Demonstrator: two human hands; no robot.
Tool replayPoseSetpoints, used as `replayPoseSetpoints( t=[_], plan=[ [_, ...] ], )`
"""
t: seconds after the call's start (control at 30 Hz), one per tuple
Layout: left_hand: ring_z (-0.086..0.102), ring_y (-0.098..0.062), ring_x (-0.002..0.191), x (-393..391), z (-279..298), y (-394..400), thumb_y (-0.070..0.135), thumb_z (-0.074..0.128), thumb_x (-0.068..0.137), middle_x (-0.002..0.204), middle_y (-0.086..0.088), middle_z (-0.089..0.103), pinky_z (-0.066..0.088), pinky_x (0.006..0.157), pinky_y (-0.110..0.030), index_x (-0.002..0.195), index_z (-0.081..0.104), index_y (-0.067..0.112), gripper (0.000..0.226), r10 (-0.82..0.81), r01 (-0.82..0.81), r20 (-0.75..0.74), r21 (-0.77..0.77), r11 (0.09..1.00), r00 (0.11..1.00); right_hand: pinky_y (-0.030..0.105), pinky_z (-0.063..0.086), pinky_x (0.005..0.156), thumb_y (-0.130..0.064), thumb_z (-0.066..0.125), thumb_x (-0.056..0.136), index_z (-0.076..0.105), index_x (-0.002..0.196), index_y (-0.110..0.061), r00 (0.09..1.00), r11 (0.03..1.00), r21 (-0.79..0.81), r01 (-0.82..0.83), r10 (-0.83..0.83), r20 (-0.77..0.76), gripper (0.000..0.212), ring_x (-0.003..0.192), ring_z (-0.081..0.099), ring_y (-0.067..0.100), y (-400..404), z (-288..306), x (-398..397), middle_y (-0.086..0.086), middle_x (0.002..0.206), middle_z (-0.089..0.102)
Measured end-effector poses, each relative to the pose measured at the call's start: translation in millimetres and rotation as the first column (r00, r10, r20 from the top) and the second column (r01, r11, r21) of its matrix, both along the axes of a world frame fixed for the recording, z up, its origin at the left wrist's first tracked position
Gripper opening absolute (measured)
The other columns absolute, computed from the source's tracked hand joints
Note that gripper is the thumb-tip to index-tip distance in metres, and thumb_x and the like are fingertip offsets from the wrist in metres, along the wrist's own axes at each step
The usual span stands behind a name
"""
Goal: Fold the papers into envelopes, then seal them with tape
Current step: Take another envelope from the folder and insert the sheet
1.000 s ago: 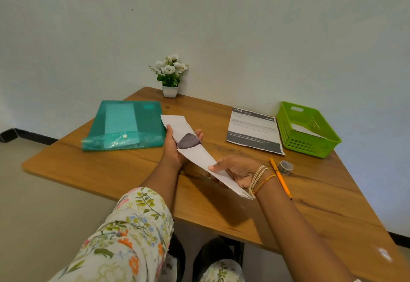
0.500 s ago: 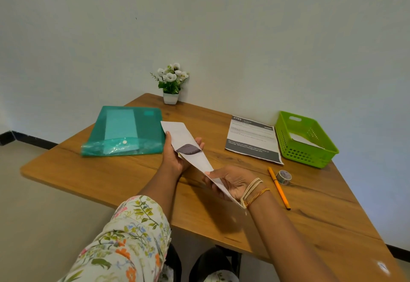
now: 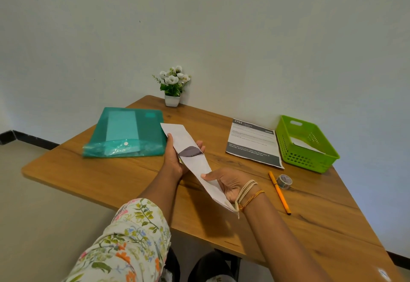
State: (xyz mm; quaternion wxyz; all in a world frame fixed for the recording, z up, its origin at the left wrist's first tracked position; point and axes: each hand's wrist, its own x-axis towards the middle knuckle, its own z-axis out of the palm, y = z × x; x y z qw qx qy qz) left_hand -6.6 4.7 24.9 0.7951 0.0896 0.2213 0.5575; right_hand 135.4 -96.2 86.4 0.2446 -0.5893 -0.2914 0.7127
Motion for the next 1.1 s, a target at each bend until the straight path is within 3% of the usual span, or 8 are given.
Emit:
replayPoseSetpoints(
  t=[0.37,0.43,0.53,0.6,0.7,0.83,1.03,1.1],
  plan=[
    [0.064,-0.031,0.087,-6,-10,9,0.081,0.034,0.079,0.096,-0.017,0.068,0.053,0.081,-0.042,0.115,0.052,0.009,0.082,-0.141,0.146,-0.071,0.079,0.986,0.988,0.027,0.053,0.044,0.003,0.057,0.089,0.057,0.093,-0.004,0.992,0.995,0.000,-0.098,0.097,-0.078,0.008,0.047,0.067,0.024,17,-2,-22,0.012,0.058,0.068],
    [0.064,-0.030,0.086,-6,-11,8,0.080,0.038,0.078,0.097,-0.017,0.067,0.056,0.077,-0.040,0.119,0.051,0.008,0.084,-0.147,0.150,-0.050,0.069,0.986,0.988,0.028,0.055,0.049,0.004,0.060,0.086,0.060,0.101,-0.008,0.996,0.996,0.034,-0.087,0.088,-0.032,0.019,0.060,0.069,0.026,24,0,-21,0.012,0.070,0.071],
    [0.061,-0.028,0.085,-6,-10,9,0.079,0.042,0.078,0.100,-0.017,0.064,0.057,0.073,-0.037,0.128,0.047,0.010,0.085,-0.169,0.171,-0.030,0.049,0.984,0.985,0.035,0.055,0.079,0.007,0.065,0.082,0.058,0.118,-0.023,0.997,0.987,0.152,-0.050,0.040,0.066,0.047,0.098,0.063,0.033,37,2,-20,0.013,0.106,0.065],
    [0.060,-0.026,0.083,-6,-10,10,0.075,0.044,0.079,0.100,-0.017,0.063,0.053,0.075,-0.036,0.131,0.044,0.011,0.083,-0.171,0.171,-0.013,0.033,0.985,0.985,0.038,0.050,0.087,0.006,0.065,0.081,0.056,0.114,-0.031,0.994,0.980,0.181,-0.081,0.067,0.082,0.050,0.100,0.060,0.034,40,4,-21,0.012,0.110,0.062],
    [0.062,-0.029,0.083,-6,-12,11,0.071,0.050,0.078,0.101,-0.019,0.065,0.053,0.076,-0.036,0.132,0.045,0.010,0.081,-0.156,0.155,0.031,0.031,0.987,0.987,0.035,0.053,0.084,0.005,0.065,0.082,0.057,0.113,-0.027,0.993,0.985,0.140,-0.103,0.094,0.067,0.045,0.092,0.061,0.031,41,2,-17,0.011,0.100,0.063],
    [0.064,-0.034,0.087,-5,-12,10,0.064,0.054,0.081,0.104,-0.024,0.066,0.056,0.077,-0.040,0.133,0.046,0.009,0.077,-0.101,0.100,0.031,0.039,0.994,0.994,0.028,0.054,0.057,-0.001,0.066,0.084,0.058,0.100,-0.006,0.994,0.996,0.057,-0.073,0.068,0.090,0.019,0.076,0.061,0.025,37,3,-12,0.014,0.085,0.063],
    [0.063,-0.033,0.091,-4,-5,7,0.066,0.045,0.085,0.109,-0.022,0.064,0.054,0.078,-0.042,0.134,0.044,0.008,0.076,-0.169,0.169,-0.013,0.035,0.985,0.986,0.042,0.051,0.093,0.014,0.060,0.082,0.057,0.118,-0.026,0.987,0.963,0.222,0.151,-0.134,-0.089,0.054,0.109,0.057,0.032,42,0,-32,0.002,0.119,0.060],
    [0.061,-0.031,0.092,-6,-4,6,0.067,0.041,0.085,0.110,-0.019,0.062,0.050,0.083,-0.041,0.138,0.040,0.010,0.077,-0.199,0.200,-0.038,0.042,0.979,0.979,0.046,0.048,0.098,0.011,0.060,0.084,0.058,0.123,-0.021,0.975,0.960,0.195,0.202,-0.179,-0.132,0.050,0.111,0.059,0.033,44,-3,-37,0.006,0.119,0.062]
  ],
)
